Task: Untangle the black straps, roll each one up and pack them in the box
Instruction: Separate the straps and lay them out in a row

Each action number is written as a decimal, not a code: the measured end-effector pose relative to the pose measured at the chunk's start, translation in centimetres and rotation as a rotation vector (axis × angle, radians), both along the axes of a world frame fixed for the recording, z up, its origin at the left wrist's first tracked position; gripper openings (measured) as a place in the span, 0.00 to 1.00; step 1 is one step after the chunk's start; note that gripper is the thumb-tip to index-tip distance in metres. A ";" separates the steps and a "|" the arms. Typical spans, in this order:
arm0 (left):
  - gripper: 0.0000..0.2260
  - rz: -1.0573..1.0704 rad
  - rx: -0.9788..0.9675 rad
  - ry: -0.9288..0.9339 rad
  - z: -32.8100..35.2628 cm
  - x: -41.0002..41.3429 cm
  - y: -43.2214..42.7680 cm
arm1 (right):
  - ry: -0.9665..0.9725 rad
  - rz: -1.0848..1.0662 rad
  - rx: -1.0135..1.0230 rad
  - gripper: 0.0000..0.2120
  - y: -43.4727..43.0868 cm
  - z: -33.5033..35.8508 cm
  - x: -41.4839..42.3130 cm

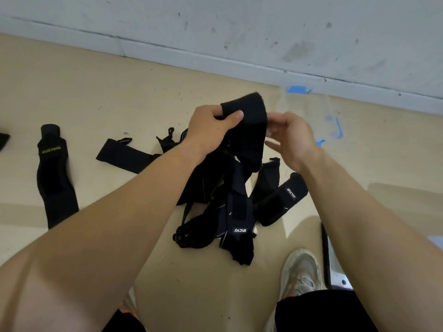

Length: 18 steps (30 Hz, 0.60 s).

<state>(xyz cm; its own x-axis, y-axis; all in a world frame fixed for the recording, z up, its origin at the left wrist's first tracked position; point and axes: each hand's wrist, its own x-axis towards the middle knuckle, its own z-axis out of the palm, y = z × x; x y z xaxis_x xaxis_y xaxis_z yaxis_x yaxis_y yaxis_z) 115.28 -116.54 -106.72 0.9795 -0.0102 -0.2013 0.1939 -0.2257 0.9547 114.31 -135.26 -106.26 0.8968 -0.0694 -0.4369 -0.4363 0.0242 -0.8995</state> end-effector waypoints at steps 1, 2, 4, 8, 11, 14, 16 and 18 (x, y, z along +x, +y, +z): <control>0.07 0.010 -0.065 0.031 0.3 0.2 0.1 | 0.011 0.060 -0.006 0.18 0.0 -0.9 -0.5; 0.07 0.026 -0.118 0.052 0.4 0.4 0.2 | 0.021 0.121 -0.018 0.19 0.1 -1.7 -0.8; 0.08 0.071 -0.189 0.078 0.5 0.6 0.4 | 0.012 0.219 -0.089 0.16 0.2 -2.9 -1.4; 0.13 0.181 -0.210 0.105 0.0 1.2 1.4 | -0.012 0.230 -0.209 0.05 0.6 -3.5 -1.8; 0.17 0.228 -0.122 0.134 -0.7 1.6 2.3 | -0.029 0.138 -0.203 0.05 0.8 -2.6 -1.0; 0.20 0.222 -0.003 0.174 -1.3 1.3 2.7 | -0.032 0.028 -0.102 0.06 1.3 -1.0 -0.3; 0.21 0.132 0.037 0.220 -1.5 0.3 3.0 | -0.020 -0.041 -0.022 0.03 1.7 -0.2 -0.1; 0.27 -0.016 0.046 0.271 -1.7 -0.8 2.8 | 0.006 -0.155 0.077 0.04 1.9 0.2 0.2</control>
<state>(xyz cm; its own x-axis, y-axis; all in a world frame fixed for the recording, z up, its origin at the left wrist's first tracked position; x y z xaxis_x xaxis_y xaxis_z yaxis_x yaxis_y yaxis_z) 114.50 -113.72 -108.42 0.8898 -0.0095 -0.4563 0.4367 -0.2729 0.8572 114.53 -133.32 -106.07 0.8754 -0.1725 -0.4516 -0.4273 0.1608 -0.8897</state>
